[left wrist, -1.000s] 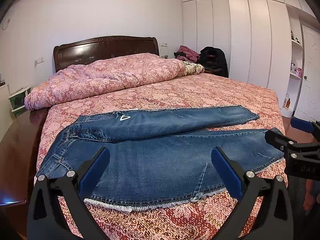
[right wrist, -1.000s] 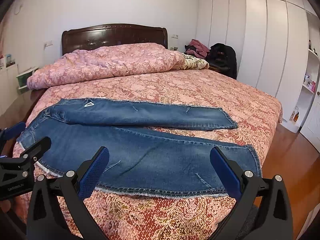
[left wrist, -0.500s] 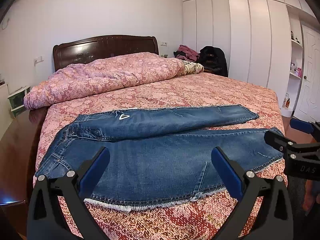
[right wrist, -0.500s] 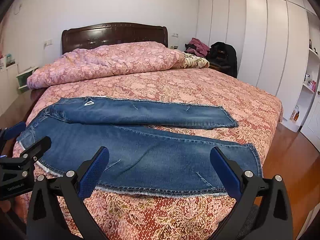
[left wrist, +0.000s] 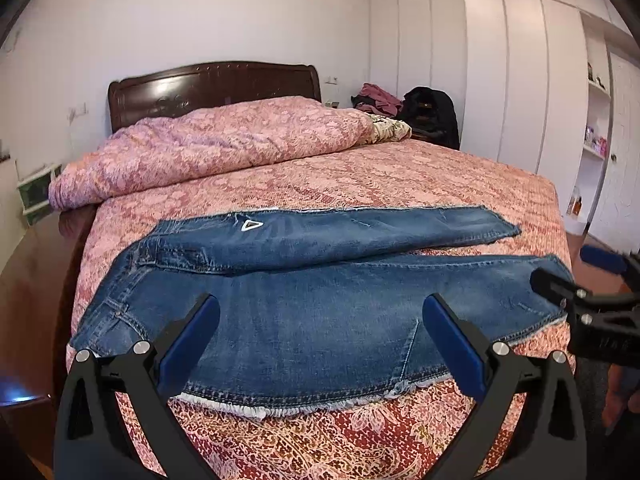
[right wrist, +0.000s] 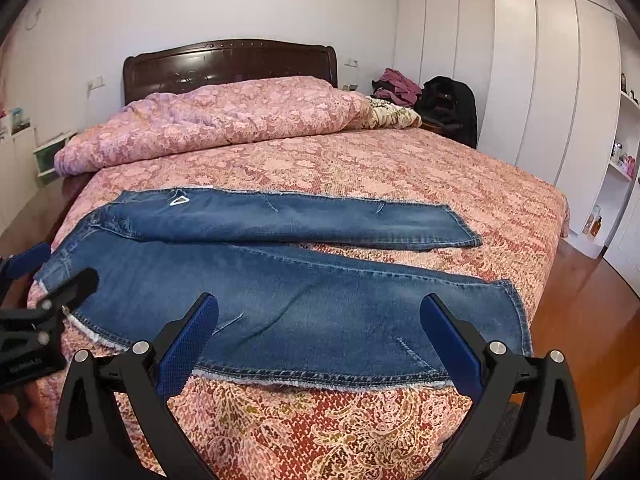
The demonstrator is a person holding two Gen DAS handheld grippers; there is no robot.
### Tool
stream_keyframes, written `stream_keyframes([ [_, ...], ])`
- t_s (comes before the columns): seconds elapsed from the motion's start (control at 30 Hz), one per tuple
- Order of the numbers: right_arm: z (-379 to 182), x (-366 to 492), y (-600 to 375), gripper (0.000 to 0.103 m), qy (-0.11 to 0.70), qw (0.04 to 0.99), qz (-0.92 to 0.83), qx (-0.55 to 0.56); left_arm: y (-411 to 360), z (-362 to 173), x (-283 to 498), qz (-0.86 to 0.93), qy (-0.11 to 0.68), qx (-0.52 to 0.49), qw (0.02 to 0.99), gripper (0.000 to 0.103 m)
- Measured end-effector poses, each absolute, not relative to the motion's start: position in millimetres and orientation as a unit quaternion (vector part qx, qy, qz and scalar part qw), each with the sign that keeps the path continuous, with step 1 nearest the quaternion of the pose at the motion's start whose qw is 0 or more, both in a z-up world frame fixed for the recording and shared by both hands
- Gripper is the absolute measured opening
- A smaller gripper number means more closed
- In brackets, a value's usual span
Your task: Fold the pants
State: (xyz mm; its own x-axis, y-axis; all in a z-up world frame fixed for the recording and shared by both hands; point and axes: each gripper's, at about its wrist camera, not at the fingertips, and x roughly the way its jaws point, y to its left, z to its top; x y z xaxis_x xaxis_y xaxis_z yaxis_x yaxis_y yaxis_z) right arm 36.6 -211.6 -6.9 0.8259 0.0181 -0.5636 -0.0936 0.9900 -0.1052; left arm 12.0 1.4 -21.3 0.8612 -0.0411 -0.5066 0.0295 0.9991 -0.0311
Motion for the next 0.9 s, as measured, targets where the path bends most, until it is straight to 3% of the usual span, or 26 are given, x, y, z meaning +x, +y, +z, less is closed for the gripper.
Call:
stream_keyframes([
  [0.57,-26.4,57.8,-220.8,0.100,0.337,0.941,0.018,-0.031,21.8,-35.1,29.0,0.004,0.292,-0.042,0.956,0.101],
  [0.9,-41.2,73.4,-220.3,0.100,0.371,0.928,0.020,-0.017,53.8,-15.0,57.3,-0.020,0.310,-0.055,0.949,0.101],
])
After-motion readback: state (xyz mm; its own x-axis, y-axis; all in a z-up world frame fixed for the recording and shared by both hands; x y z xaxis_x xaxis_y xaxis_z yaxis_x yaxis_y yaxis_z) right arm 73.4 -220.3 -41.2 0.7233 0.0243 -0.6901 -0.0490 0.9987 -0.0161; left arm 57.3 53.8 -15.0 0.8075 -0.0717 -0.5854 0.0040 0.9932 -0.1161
